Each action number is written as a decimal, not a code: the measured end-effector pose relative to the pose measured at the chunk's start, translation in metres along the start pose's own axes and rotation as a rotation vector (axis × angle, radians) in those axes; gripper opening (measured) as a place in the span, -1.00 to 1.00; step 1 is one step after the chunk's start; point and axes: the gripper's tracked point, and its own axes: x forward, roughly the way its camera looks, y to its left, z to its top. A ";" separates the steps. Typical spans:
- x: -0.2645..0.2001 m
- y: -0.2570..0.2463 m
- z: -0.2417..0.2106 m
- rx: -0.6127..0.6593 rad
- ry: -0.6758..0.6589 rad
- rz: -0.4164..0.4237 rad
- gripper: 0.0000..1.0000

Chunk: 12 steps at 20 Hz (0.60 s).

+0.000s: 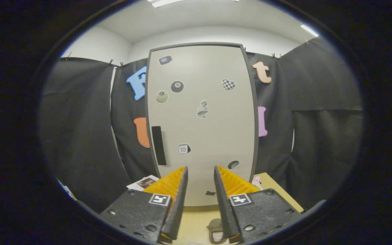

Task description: Open the shoe cabinet door, grab the shoes and put them into the shoe cabinet, then close the shoe cabinet door.

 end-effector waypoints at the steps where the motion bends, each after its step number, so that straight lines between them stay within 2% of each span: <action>1: 0.007 0.005 0.002 0.000 -0.008 0.005 0.42; 4: 0.037 0.021 0.007 -0.016 -0.020 0.006 0.75; 5: 0.048 0.029 0.007 -0.020 -0.015 0.008 0.78; 12: 0.125 0.083 0.001 -0.031 0.027 0.072 0.78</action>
